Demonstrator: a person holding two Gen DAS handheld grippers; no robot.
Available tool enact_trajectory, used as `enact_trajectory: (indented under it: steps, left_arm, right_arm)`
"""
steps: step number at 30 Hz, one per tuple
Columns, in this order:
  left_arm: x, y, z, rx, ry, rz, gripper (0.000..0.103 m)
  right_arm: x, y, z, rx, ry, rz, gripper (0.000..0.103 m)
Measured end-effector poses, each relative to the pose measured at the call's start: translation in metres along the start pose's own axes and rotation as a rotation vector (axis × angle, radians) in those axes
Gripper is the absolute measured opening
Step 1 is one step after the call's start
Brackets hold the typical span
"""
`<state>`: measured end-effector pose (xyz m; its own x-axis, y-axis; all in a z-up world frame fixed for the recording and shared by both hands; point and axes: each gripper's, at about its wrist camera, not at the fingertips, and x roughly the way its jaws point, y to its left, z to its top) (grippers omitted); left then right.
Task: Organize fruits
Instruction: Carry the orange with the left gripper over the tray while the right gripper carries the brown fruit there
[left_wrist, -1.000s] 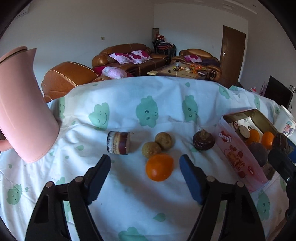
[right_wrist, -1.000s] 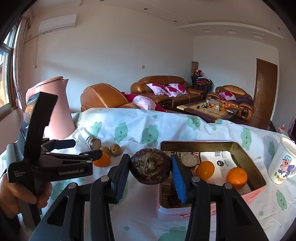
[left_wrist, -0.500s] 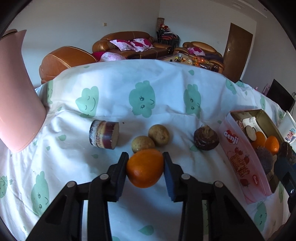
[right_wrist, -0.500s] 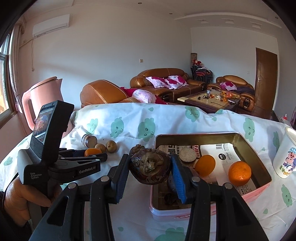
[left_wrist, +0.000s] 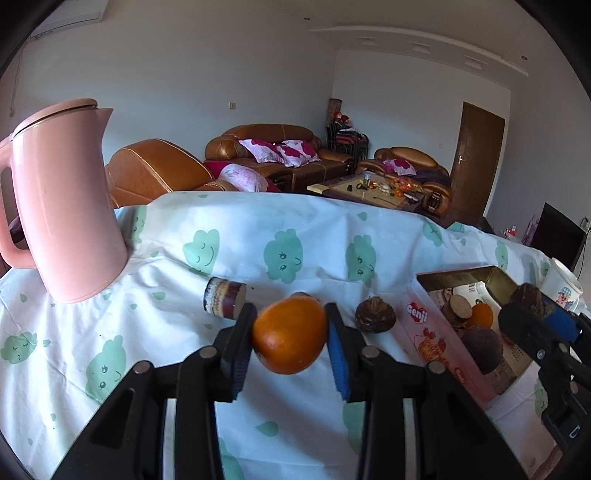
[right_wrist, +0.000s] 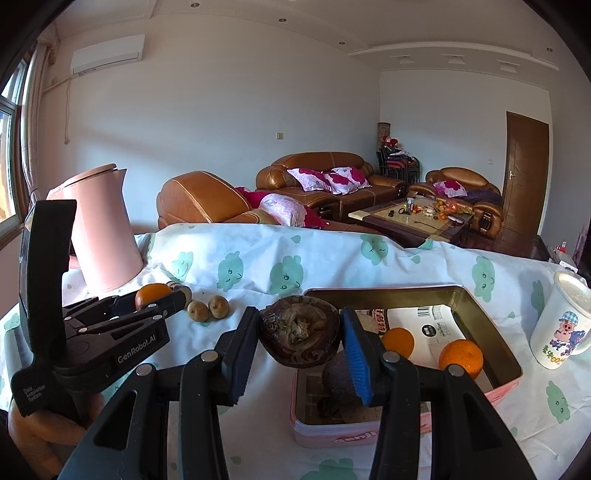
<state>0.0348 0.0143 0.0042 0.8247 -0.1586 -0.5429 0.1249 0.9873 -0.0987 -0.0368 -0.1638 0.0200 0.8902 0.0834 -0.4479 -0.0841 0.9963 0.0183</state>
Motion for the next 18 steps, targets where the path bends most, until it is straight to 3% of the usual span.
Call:
enact_trajectory:
  steps: [14, 18]
  left_arm:
    - [-0.014, -0.067, -0.001, 0.038, -0.042, -0.183, 0.039]
    - [-0.011, -0.085, 0.001, 0.059, -0.041, -0.201, 0.039]
  right_arm:
    - [-0.005, -0.044, 0.005, -0.002, -0.028, -0.099, 0.047]
    - [-0.004, -0.063, 0.005, 0.009, -0.025, -0.128, 0.047]
